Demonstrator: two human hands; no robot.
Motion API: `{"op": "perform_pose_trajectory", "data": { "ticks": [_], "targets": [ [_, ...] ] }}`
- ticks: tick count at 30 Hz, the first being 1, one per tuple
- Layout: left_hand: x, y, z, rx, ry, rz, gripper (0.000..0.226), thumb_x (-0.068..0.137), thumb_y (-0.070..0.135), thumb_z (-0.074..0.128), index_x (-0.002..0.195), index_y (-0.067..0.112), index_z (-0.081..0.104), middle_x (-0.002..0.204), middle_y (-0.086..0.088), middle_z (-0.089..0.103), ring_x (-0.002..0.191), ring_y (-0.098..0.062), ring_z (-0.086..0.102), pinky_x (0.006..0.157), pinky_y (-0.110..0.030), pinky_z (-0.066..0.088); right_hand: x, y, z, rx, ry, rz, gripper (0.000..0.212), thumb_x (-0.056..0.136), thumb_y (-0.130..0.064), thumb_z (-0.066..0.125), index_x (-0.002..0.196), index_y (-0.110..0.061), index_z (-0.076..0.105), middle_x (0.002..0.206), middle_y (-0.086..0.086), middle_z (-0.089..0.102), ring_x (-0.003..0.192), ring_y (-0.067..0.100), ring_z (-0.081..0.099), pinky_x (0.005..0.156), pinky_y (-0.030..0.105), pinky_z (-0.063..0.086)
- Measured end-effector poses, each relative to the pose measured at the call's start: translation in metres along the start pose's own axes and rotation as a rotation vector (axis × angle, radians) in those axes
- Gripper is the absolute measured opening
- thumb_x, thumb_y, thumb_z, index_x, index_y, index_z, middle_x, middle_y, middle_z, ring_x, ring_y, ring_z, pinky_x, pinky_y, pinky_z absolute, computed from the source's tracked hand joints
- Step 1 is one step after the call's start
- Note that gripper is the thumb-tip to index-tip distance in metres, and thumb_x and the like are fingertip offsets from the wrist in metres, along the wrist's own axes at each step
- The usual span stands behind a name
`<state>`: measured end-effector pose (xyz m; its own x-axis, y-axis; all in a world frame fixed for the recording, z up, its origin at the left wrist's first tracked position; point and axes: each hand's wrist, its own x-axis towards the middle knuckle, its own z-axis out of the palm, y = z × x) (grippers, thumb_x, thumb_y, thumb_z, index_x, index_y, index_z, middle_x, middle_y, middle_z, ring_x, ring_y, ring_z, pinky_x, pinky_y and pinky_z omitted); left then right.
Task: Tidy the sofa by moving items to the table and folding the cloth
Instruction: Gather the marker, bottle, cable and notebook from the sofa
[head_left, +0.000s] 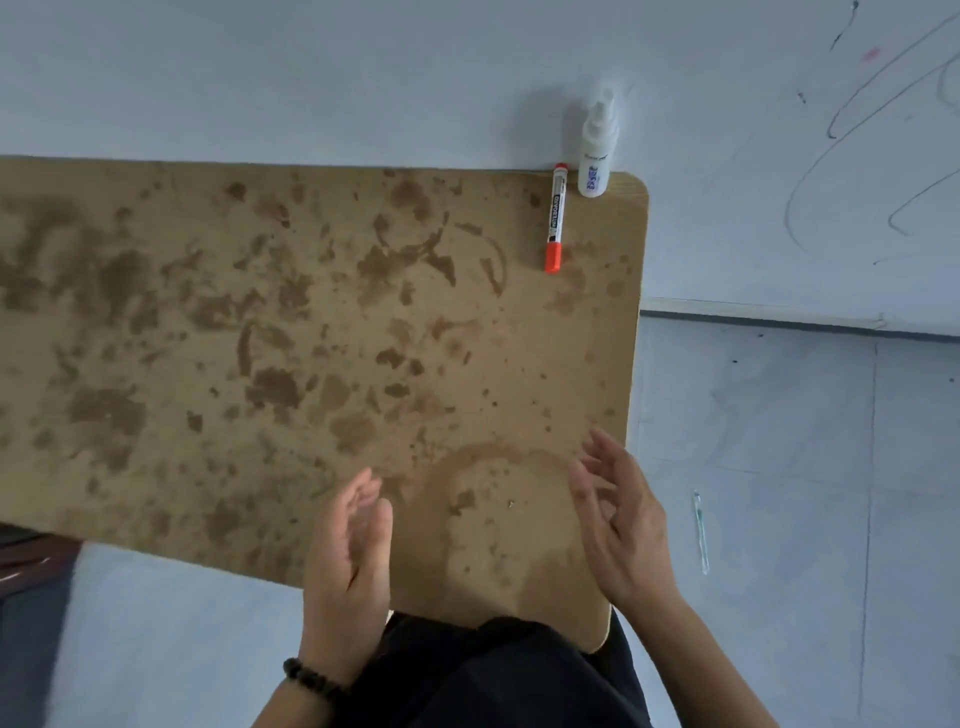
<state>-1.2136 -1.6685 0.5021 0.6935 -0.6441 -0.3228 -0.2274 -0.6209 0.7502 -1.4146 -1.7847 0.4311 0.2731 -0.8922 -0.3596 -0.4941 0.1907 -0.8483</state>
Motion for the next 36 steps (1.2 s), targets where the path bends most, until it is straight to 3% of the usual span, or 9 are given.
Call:
{"op": "perform_pose_trajectory", "data": {
  "ticks": [4, 9, 13, 16, 21, 24, 28, 31, 36],
  "targets": [
    [-0.037, -0.004, -0.037, -0.057, 0.127, -0.01, 0.042, 0.093, 0.031, 0.049, 0.131, 0.014, 0.053, 0.121, 0.005, 0.063, 0.111, 0.006, 0.056, 0.088, -0.005, 0.042, -0.029, -0.021, 0.007, -0.079, -0.112, -0.105, 0.053, 0.095, -0.061, 0.047, 0.141, -0.035, 0.04, 0.125, -0.033, 0.046, 0.115, -0.005, 0.052, 0.086, 0.019, 0.047],
    [-0.073, -0.027, -0.102, -0.093, 0.352, 0.029, 0.04, 0.094, 0.044, 0.048, 0.13, 0.027, 0.052, 0.118, 0.015, 0.062, 0.109, 0.008, 0.055, 0.084, -0.008, 0.044, -0.06, -0.065, 0.033, -0.149, -0.165, -0.321, 0.048, 0.095, -0.056, 0.051, 0.139, -0.035, 0.043, 0.12, -0.029, 0.047, 0.114, -0.006, 0.051, 0.086, 0.02, 0.046],
    [-0.122, -0.081, -0.155, -0.153, 0.509, 0.059, 0.031, 0.096, 0.038, 0.05, 0.126, 0.029, 0.052, 0.118, 0.013, 0.062, 0.111, 0.0, 0.056, 0.088, -0.018, 0.047, -0.105, -0.09, 0.078, -0.193, -0.209, -0.471, 0.049, 0.095, -0.054, 0.049, 0.137, -0.028, 0.049, 0.113, -0.021, 0.051, 0.108, -0.004, 0.054, 0.082, 0.019, 0.047],
    [-0.177, -0.142, -0.197, -0.222, 0.612, 0.029, 0.037, 0.091, 0.04, 0.049, 0.127, 0.029, 0.05, 0.118, 0.011, 0.062, 0.11, 0.002, 0.056, 0.086, -0.011, 0.045, -0.161, -0.099, 0.127, -0.25, -0.274, -0.585, 0.056, 0.093, -0.055, 0.047, 0.137, -0.021, 0.049, 0.117, -0.013, 0.052, 0.107, 0.002, 0.054, 0.082, 0.026, 0.051],
    [-0.278, -0.251, -0.271, -0.344, 0.81, -0.123, 0.041, 0.088, 0.041, 0.049, 0.127, 0.029, 0.049, 0.118, 0.01, 0.061, 0.105, 0.007, 0.055, 0.078, -0.009, 0.044, -0.27, -0.104, 0.223, -0.32, -0.402, -0.692, 0.056, 0.088, -0.06, 0.049, 0.133, -0.026, 0.049, 0.116, -0.019, 0.053, 0.105, -0.001, 0.057, 0.079, 0.018, 0.049],
    [-0.339, -0.304, -0.311, -0.416, 0.989, -0.232, 0.036, 0.093, 0.03, 0.052, 0.128, 0.025, 0.05, 0.117, 0.009, 0.061, 0.106, 0.007, 0.055, 0.079, -0.002, 0.043, -0.326, -0.115, 0.282, -0.389, -0.578, -0.729, 0.053, 0.088, -0.061, 0.048, 0.134, -0.034, 0.046, 0.124, -0.02, 0.052, 0.108, -0.005, 0.055, 0.082, 0.02, 0.049],
    [-0.405, -0.364, -0.354, -0.46, 1.248, -0.371, 0.035, 0.089, 0.035, 0.053, 0.124, 0.031, 0.052, 0.112, 0.011, 0.064, 0.103, 0.01, 0.056, 0.076, 0.0, 0.042, -0.386, -0.134, 0.366, -0.437, -0.805, -0.823, 0.05, 0.086, -0.063, 0.049, 0.133, -0.047, 0.043, 0.126, -0.027, 0.047, 0.112, -0.012, 0.05, 0.084, 0.016, 0.047],
    [-0.43, -0.407, -0.376, -0.473, 1.356, -0.485, 0.031, 0.093, 0.029, 0.054, 0.124, 0.03, 0.051, 0.112, 0.01, 0.063, 0.102, 0.012, 0.055, 0.076, -0.001, 0.043, -0.421, -0.139, 0.427, -0.504, -0.954, -0.865, 0.054, 0.084, -0.063, 0.05, 0.134, -0.045, 0.042, 0.128, -0.026, 0.048, 0.113, -0.011, 0.05, 0.085, 0.014, 0.046],
    [-0.431, -0.476, -0.424, -0.495, 1.444, -0.648, 0.033, 0.094, 0.028, 0.054, 0.126, 0.028, 0.05, 0.114, 0.011, 0.061, 0.106, 0.007, 0.055, 0.077, -0.003, 0.045, -0.458, -0.146, 0.542, -0.589, -1.108, -0.892, 0.063, 0.078, -0.073, 0.047, 0.135, -0.048, 0.038, 0.129, -0.024, 0.048, 0.11, -0.008, 0.052, 0.091, 0.022, 0.049]
  ]
}}
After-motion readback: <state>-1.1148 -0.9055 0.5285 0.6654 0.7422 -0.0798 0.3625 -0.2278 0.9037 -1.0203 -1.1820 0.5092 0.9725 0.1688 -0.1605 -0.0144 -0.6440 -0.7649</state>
